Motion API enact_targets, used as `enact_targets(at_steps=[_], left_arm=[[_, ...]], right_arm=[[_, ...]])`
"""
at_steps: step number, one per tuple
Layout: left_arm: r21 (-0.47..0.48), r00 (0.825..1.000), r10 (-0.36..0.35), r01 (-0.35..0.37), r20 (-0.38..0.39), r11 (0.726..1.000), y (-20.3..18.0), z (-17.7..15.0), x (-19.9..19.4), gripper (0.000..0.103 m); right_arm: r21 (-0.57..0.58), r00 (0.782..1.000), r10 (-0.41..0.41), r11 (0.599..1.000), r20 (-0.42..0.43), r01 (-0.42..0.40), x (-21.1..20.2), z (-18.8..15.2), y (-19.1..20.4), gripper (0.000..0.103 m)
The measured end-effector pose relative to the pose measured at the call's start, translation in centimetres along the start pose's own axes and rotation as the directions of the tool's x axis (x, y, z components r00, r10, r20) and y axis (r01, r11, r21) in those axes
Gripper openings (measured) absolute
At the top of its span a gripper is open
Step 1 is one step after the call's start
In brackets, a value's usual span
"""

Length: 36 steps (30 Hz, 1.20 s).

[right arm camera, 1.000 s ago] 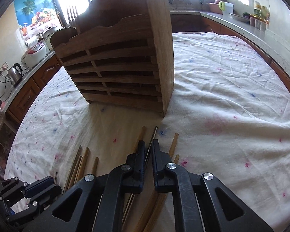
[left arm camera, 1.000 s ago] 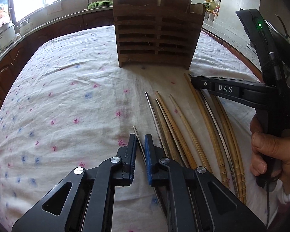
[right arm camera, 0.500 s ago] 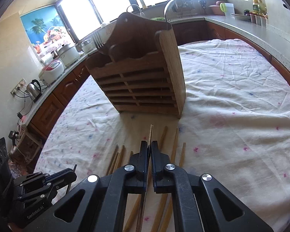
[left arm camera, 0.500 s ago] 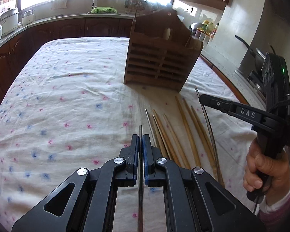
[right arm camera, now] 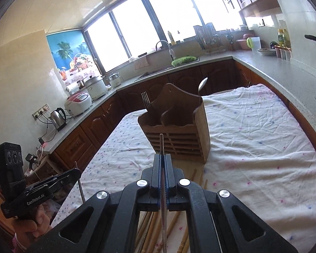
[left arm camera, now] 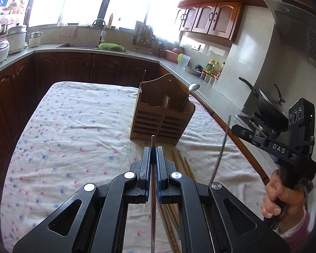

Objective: Organize utensils

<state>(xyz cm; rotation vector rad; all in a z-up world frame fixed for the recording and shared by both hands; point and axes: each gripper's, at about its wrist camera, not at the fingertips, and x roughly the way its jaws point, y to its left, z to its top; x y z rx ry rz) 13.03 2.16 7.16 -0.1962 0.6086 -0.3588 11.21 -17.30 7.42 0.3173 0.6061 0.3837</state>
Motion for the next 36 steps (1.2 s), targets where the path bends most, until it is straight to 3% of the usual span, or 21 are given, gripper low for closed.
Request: enact_targets(at_steps=[5,13,20,26,28,36], left_arm=[[-0.005,1.000,-0.001,0.001,0.014,1.000,0.2,0.4,-0.3,0.003],[-0.030,1.000,0.002,-0.002,0.017,1.000,0.9,0.2,-0.5,0.003],[-0.056,1.000,-0.006,0.007,0.017,0.998,1.8,0.3,-0.7,0.003],[-0.067,1.000,-0.015,0.016,0.014,0.998,2.1,0.5,-0.4,0.003],[-0.066,1.000,-0.016,0.017,0.015,0.998,2.2,0.6,-0.4,0.003],[-0.071,1.000,-0.029,0.029,0.005,0.997,2.4,0.8,0.4,0.003]], right_arm=[[-0.012,1.000,-0.028,1.000,0.002,0.028,0.1,0.5,-0.2,0.000],[0.029,0.990,-0.053,0.998,-0.133,0.057,5.6,-2.0,-2.4,0.008],[0.061,0.958,-0.048,0.996,-0.283,0.068,11.2,-4.7,-3.7,0.015],[0.016,0.920,-0.119,0.991,-0.373,0.134,14.8,-6.2,-3.9,0.015],[-0.006,0.915,-0.162,0.985,-0.369,0.172,15.2,-6.4,-4.0,0.016],[-0.023,0.906,-0.176,0.983,-0.385,0.181,17.4,-5.3,-4.5,0.015]])
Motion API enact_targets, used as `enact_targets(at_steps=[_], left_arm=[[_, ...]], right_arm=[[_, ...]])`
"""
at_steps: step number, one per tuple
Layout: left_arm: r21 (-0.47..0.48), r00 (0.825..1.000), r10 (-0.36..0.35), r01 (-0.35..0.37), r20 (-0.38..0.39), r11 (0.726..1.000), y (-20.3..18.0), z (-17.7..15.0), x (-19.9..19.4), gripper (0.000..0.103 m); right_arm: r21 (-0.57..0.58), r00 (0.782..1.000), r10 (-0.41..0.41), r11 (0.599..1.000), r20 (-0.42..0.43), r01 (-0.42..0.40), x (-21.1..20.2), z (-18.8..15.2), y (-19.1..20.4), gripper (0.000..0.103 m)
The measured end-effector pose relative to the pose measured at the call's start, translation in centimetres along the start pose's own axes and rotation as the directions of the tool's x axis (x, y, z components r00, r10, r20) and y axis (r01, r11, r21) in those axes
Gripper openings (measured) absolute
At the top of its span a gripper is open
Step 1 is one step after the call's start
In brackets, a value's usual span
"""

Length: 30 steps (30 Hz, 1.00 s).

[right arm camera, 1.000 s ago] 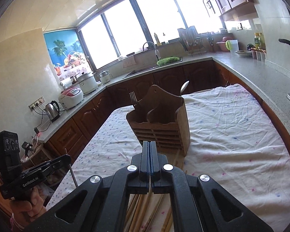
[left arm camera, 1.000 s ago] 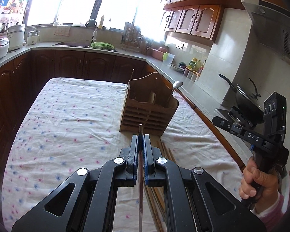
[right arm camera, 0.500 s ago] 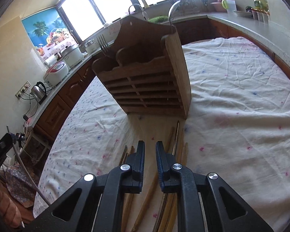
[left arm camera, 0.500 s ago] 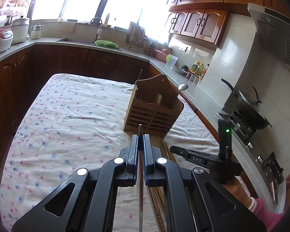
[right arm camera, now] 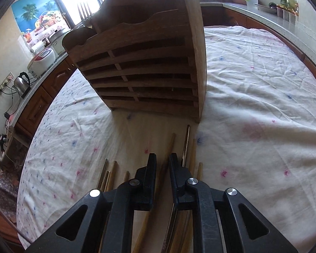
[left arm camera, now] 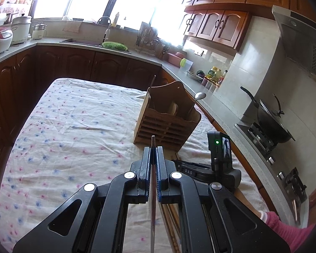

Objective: Organize utensils

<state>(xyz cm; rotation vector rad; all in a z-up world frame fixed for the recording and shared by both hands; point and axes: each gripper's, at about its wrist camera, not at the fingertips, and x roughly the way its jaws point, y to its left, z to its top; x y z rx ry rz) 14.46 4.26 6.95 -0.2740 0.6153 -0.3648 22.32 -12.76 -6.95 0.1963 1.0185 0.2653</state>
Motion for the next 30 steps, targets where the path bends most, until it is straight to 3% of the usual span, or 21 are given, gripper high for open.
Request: enact_targets(at_steps=[3,5,8,12,20,30], left_arm=[[0.005,1.000,0.001,-0.001,0.001,1.000,-0.2,0.0,0.0,0.003],[0.005,1.000,0.002,-0.002,0.003,1.000,-0.2,0.1,-0.1,0.003],[0.006,1.000,0.003,-0.003,0.009,1.000,-0.3,0.1,-0.4,0.003],[0.008,1.000,-0.002,0.002,0.023,1.000,-0.6,0.4,-1.1,0.003],[0.032,0.997,-0.022,0.020,0.067,0.999,-1.9,1.2,-2.7,0.003],[0.066,0.994,-0.034,0.027,0.109,0.997,-3.2,2.8,-3.9,0.003]], right_arm=[[-0.048,1.000,-0.020,0.999,-0.007,0.020,0.5,0.7,0.5,0.016],[-0.062,1.000,-0.030,0.998,-0.006,0.029,0.3,0.6,0.6,0.007],[-0.036,1.000,0.007,0.999,0.013,-0.006,-0.9,-0.1,0.2,0.006],[-0.026,0.991,0.086,0.996,0.103,-0.084,-5.1,-0.5,1.0,0.005],[-0.084,0.942,0.178,0.983,0.283,-0.161,-14.3,-0.3,2.4,0.005],[-0.103,0.895,0.220,0.975,0.388,-0.195,-19.3,0.7,2.8,0.005]])
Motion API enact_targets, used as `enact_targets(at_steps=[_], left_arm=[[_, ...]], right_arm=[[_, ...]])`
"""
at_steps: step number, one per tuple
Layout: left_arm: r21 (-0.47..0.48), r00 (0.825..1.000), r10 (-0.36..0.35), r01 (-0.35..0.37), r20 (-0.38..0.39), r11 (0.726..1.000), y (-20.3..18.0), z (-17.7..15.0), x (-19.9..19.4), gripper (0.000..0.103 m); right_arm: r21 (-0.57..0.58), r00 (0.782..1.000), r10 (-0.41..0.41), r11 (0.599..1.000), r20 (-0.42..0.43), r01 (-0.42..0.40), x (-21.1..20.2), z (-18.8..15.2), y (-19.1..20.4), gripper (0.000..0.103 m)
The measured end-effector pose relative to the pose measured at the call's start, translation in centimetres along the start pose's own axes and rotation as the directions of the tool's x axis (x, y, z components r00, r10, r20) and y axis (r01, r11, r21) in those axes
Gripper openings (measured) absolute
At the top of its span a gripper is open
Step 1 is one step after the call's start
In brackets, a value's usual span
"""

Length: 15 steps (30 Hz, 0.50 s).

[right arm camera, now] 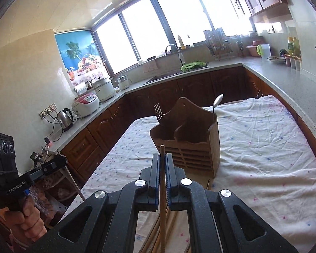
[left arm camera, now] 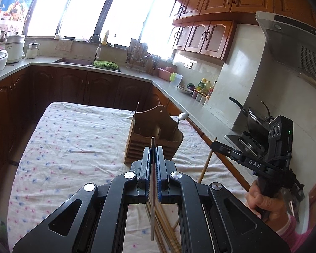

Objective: Organize utensils
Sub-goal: 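Carry the metal chopstick in the left tool while the right tool carries the wooden chopstick to the holder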

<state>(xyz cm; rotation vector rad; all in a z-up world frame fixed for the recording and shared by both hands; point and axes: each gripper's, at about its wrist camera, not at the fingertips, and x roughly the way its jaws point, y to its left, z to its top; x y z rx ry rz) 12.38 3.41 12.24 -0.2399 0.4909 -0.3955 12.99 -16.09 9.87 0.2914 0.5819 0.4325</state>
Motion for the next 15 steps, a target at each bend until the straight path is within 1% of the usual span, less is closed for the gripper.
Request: enact_targets(at_steps=[9,15], left_arm=[[0.028,0.999,0.000,-0.001,0.042,1.000,-0.4,1.9,0.1,0.003],[0.050,0.996,0.001,-0.005,0.084,0.999,-0.6,3.8,0.7,0.003]], right_arm=[[0.007,0.998,-0.002,1.000,0.062,0.002,-1.5,1.7,-0.4,0.005],[0.005,0.992,-0.033,0.999,0.119,0.033,-1.8,3.7,-0.9,0.005]])
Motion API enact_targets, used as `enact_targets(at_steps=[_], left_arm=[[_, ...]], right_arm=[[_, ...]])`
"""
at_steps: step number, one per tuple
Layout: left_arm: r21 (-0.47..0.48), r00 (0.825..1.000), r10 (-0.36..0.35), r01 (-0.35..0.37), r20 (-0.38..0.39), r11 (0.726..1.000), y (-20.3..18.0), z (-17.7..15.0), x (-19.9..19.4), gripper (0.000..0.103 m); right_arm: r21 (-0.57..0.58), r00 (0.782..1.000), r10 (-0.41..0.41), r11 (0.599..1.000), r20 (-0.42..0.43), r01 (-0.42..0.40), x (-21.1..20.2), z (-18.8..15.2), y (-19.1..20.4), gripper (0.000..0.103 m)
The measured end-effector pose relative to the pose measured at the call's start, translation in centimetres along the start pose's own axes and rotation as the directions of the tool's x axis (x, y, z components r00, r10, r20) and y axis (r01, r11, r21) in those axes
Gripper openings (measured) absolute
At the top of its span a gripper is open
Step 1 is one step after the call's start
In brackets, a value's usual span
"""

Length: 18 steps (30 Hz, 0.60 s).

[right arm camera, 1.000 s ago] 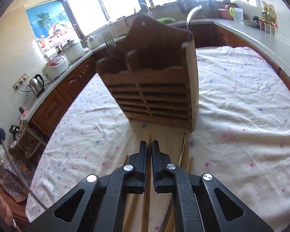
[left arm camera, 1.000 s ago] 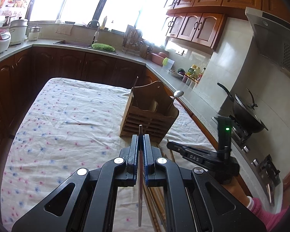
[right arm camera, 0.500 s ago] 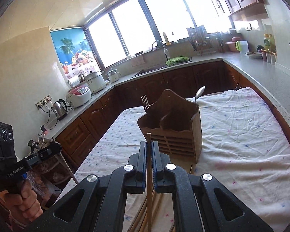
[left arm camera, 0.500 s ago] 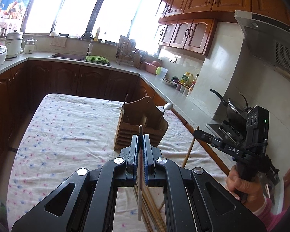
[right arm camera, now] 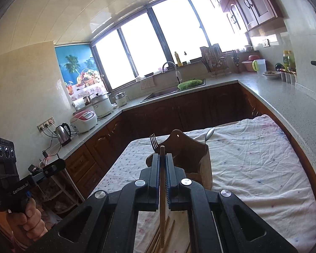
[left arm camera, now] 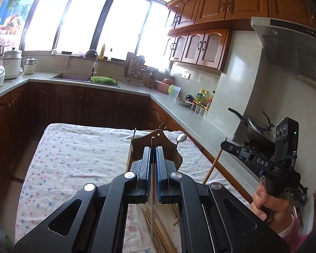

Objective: Organize utensils
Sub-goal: 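Carry the metal chopstick in the left tool while the right tool carries the wooden chopstick to the holder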

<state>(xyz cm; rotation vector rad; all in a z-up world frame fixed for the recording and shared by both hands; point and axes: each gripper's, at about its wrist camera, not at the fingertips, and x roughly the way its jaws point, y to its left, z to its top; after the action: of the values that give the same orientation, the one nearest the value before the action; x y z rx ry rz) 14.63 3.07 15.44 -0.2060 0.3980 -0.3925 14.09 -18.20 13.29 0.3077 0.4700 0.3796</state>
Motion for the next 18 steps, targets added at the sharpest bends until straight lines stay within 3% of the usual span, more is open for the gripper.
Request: enact_targets(at_steps=[10,18], left_arm=[[0.033,0.995,0.021,-0.024,0.098,0.999,-0.2,5.3,3.2,0.003],[0.000,0.985,0.062,-0.063,0.163,0.998,0.7,9.1,9.3,0.004]], right_arm=[[0.001,0.987,-0.068,0.998,0.145,0.068,1.0,6.2,-1.1,0.005],[0.028,0.964,-0.139,0.990,0.225,0.136,4.5,9.2,-3.1,0.005]])
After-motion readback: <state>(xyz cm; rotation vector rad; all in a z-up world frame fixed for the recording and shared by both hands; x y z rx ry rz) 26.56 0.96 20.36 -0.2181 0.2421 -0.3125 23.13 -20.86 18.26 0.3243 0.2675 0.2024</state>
